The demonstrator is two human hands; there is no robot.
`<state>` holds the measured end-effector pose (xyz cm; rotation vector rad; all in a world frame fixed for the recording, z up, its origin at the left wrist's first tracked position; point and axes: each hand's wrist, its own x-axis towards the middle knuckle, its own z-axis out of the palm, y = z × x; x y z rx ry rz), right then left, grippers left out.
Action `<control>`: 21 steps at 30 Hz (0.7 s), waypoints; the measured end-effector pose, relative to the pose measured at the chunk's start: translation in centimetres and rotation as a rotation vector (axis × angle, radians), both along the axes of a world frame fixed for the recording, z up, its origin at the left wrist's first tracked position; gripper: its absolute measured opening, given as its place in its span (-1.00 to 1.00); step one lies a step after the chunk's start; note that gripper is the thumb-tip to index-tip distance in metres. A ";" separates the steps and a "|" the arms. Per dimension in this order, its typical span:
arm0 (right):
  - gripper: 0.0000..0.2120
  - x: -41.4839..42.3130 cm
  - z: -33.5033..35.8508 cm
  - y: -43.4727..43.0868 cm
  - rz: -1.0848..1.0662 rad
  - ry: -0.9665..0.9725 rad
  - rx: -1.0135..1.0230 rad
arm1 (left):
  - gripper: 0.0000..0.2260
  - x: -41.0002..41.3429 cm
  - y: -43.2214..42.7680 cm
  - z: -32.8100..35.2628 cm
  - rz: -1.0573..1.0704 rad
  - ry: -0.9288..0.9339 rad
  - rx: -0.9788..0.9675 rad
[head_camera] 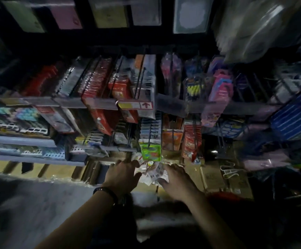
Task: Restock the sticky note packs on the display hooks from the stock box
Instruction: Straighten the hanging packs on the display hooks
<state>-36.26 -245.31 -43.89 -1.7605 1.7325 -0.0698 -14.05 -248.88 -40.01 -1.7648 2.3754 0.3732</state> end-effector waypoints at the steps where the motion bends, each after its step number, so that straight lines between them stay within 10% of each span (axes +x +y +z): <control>1: -0.38 1.0 -0.7 -0.5 -0.006 0.003 0.024 | -0.65 1.0 -0.7 -0.8 0.003 0.000 0.028; 18: -0.82 7.3 -23.8 -3.5 -0.077 -0.014 -0.183 | -0.75 8.6 -2.7 -27.1 -0.111 0.455 -0.041; 21: -0.57 8.4 -27.4 1.1 -0.187 -0.070 -0.185 | -0.77 10.7 0.7 -29.4 -0.092 0.420 0.018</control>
